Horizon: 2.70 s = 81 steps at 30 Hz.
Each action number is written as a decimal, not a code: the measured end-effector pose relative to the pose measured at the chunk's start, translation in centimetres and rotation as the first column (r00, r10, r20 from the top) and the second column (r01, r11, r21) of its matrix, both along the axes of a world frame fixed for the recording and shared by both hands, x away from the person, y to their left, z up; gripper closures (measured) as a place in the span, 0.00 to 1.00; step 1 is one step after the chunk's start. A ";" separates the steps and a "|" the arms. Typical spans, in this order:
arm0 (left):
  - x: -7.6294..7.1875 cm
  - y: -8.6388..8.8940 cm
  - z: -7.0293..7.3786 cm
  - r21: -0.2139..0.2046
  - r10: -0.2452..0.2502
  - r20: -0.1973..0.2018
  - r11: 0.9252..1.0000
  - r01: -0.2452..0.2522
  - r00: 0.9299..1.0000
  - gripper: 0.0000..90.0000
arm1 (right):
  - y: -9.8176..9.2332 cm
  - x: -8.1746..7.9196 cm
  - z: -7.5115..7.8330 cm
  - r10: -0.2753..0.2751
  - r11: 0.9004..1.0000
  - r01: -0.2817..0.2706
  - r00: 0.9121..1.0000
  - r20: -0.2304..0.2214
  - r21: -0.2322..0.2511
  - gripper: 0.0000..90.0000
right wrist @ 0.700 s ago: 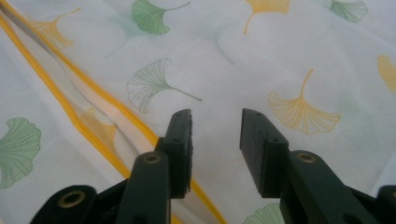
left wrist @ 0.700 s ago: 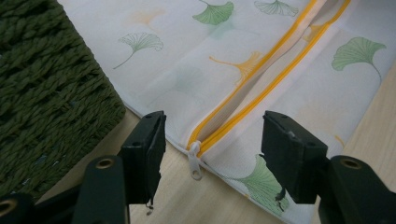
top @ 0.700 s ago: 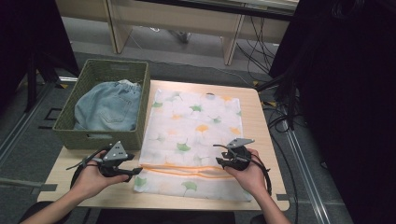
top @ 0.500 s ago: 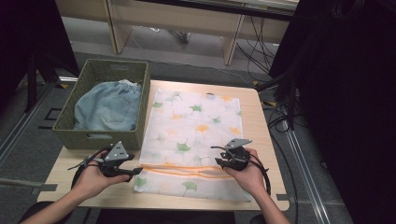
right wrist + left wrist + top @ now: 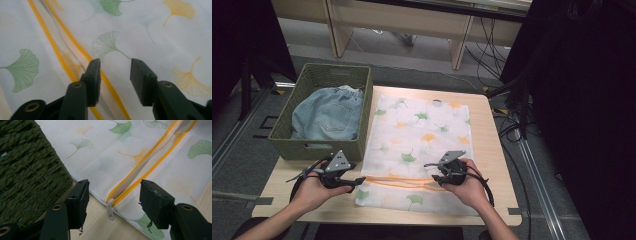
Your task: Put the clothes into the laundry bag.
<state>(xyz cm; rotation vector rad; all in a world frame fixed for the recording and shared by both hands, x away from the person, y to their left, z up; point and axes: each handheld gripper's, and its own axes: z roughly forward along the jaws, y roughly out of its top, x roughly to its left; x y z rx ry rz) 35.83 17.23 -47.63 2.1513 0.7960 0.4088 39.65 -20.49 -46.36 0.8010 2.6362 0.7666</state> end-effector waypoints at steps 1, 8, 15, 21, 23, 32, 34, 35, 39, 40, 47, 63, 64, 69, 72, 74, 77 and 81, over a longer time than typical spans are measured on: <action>0.0 0.0 0.0 -0.004 0.006 0.001 1.000 -0.006 1.000 0.45 | 0.3 0.0 -0.2 -0.001 1.000 0.001 1.000 -0.019 0.009 0.58; 0.2 -0.4 0.1 -0.005 0.007 0.004 1.000 -0.007 1.000 0.45 | 1.3 0.2 -1.3 0.055 0.991 -0.060 0.997 -0.045 -0.117 0.52; 0.3 -0.4 -0.1 0.002 0.008 0.004 1.000 -0.008 1.000 0.45 | 1.6 0.5 -1.8 0.108 0.966 -0.114 0.993 -0.039 -0.230 0.56; 0.4 -0.3 0.1 0.000 0.009 0.011 1.000 -0.009 1.000 0.45 | 2.1 0.9 -1.8 0.112 0.965 -0.118 0.993 -0.038 -0.233 0.82; 0.5 -0.2 0.1 -0.007 0.010 0.016 1.000 -0.010 1.000 0.45 | 2.2 1.1 -1.8 0.096 0.969 -0.103 0.995 -0.039 -0.225 0.89; 0.4 -0.4 0.3 -0.025 0.008 0.042 1.000 -0.007 0.999 0.47 | 2.6 1.6 0.9 0.046 0.993 -0.034 0.993 0.107 -0.112 0.94; 0.4 -0.4 0.4 -0.023 0.003 0.044 1.000 -0.002 0.999 0.47 | 2.6 1.7 1.6 0.021 0.997 -0.008 0.987 0.157 -0.080 0.96; 0.3 -0.5 0.4 -0.024 0.001 0.045 1.000 0.000 0.999 0.47 | 2.5 1.8 2.0 0.016 0.997 -0.002 0.980 0.197 -0.072 0.97; 0.3 -0.6 0.5 -0.025 -0.001 0.057 1.000 0.003 0.998 0.48 | 2.5 1.7 3.4 -0.041 0.999 0.048 0.961 0.274 -0.016 0.99; 0.2 -0.6 0.5 -0.029 0.003 0.062 1.000 -0.001 0.998 0.48 | 2.6 1.7 3.7 -0.051 0.998 0.055 0.955 0.293 -0.006 1.00; -0.1 -0.4 1.6 -0.064 0.019 0.135 0.998 -0.010 0.991 0.49 | 3.0 1.9 5.4 -0.085 0.996 0.076 0.930 0.358 0.040 1.00; 3.9 5.1 9.2 -0.102 0.205 0.287 0.978 -0.183 0.936 0.39 | 4.1 2.3 8.2 -0.132 0.989 0.092 0.894 0.428 0.113 1.00; 5.2 5.8 9.5 -0.089 0.227 0.285 0.974 -0.210 0.931 0.37 | 4.1 2.3 8.4 -0.130 0.990 0.090 0.893 0.430 0.112 1.00; 10.0 8.6 10.2 -0.023 0.316 0.205 0.948 -0.319 0.926 0.34 | 4.1 2.4 8.9 -0.139 0.988 0.092 0.885 0.445 0.126 1.00; 12.4 10.1 10.0 0.016 0.358 0.167 0.931 -0.365 0.919 0.33 | 4.1 2.3 8.9 -0.146 0.986 0.097 0.887 0.439 0.133 1.00; 14.1 10.9 9.9 0.027 0.393 0.126 0.916 -0.400 0.911 0.33 | 4.1 2.3 8.9 -0.141 0.987 0.092 0.887 0.440 0.132 1.00; 15.8 11.6 9.6 0.061 0.431 0.111 0.896 -0.439 0.895 0.33 | 4.0 2.3 9.0 -0.147 0.986 0.096 0.886 0.440 0.137 1.00; 18.0 12.2 8.7 0.114 0.468 0.057 0.875 -0.471 0.882 0.32 | 3.8 2.2 9.1 -0.148 0.986 0.095 0.882 0.447 0.139 1.00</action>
